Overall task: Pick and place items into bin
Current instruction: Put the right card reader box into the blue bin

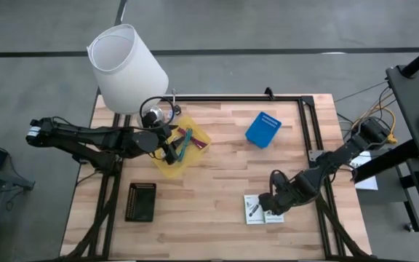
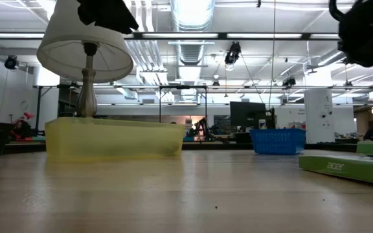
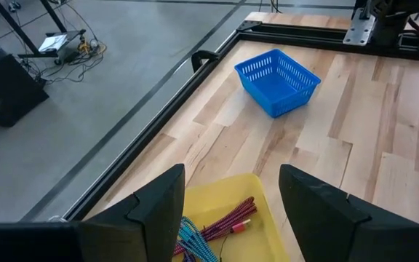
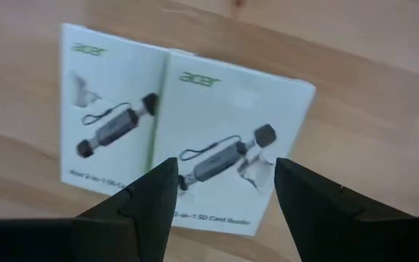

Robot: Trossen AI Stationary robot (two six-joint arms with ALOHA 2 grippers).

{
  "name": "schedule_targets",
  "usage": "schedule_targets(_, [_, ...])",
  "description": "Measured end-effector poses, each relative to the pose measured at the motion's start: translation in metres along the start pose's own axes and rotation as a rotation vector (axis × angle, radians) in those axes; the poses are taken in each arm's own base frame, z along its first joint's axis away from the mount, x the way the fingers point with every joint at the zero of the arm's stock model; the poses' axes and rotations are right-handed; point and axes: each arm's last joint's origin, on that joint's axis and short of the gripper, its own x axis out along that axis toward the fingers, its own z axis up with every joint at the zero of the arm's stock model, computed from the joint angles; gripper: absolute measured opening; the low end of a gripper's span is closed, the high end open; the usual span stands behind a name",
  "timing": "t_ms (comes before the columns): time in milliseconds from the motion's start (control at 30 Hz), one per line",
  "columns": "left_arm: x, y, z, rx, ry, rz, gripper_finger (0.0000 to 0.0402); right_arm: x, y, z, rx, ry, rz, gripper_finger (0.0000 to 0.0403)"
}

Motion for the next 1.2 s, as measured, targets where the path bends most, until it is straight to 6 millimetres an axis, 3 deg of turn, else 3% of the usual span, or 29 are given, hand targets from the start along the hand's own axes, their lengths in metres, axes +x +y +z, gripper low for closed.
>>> schedule_targets(533, [0.008,-0.002,-0.019,0.027,0.045,0.009,0.0207,0.021,-0.027,-0.022,0.158,0.016,-0.024,0.0211])
schedule_targets(1200, [0.004,-0.002,-0.007,0.003,-0.022,-0.006,0.0207,0.035,-0.034,-0.018,0.165,0.027,-0.002,0.0178])
